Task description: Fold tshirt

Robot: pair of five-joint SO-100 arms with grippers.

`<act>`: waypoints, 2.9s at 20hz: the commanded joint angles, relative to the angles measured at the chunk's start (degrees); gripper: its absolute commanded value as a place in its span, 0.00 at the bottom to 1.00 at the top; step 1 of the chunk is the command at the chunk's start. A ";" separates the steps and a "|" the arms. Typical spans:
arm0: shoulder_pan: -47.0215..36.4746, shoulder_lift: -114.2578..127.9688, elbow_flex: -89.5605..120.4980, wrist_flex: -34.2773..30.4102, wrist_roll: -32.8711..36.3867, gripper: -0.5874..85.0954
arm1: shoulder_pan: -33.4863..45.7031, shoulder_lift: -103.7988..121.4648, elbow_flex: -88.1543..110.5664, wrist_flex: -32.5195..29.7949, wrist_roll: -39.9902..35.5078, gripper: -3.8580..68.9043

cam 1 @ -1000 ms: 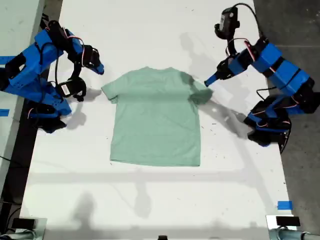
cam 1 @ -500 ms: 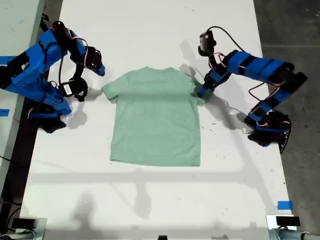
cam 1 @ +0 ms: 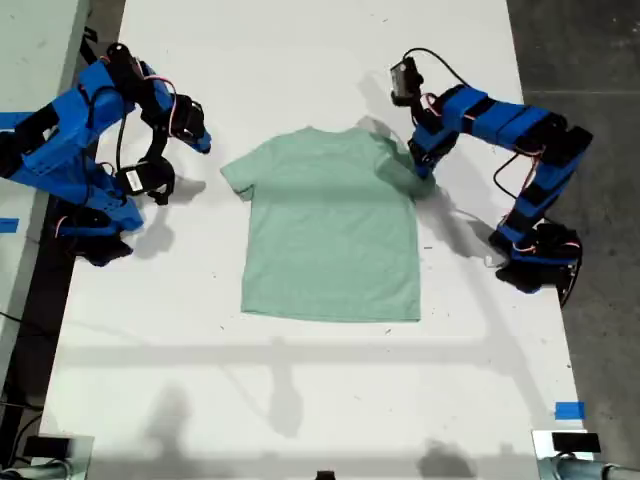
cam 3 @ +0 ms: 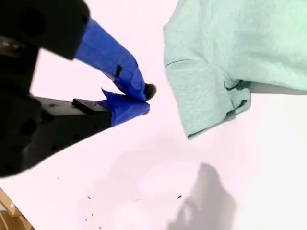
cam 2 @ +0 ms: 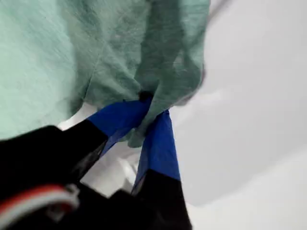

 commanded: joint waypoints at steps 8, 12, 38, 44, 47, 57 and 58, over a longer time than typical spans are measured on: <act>1.49 -0.70 -0.79 -0.97 -0.18 0.01 | -19.42 6.68 -30.41 13.80 16.26 0.03; 1.76 -1.14 -0.70 -1.23 -0.18 0.01 | -30.59 -10.20 -51.42 15.12 23.03 0.03; -11.87 -33.57 -12.04 -15.38 8.88 0.44 | -33.40 27.25 -16.61 18.11 27.95 0.40; -11.69 -53.35 -23.55 -14.06 7.21 0.42 | -33.93 35.24 -9.40 16.61 29.36 0.40; -9.32 -55.99 -23.73 -13.18 5.45 0.35 | -33.22 41.22 -3.43 14.59 30.15 0.40; -12.39 -38.76 -24.43 -8.00 1.85 0.01 | -31.46 53.88 9.05 12.30 31.90 0.41; -11.43 -37.53 -26.28 -6.94 1.49 0.01 | -31.46 54.14 9.40 12.30 31.99 0.41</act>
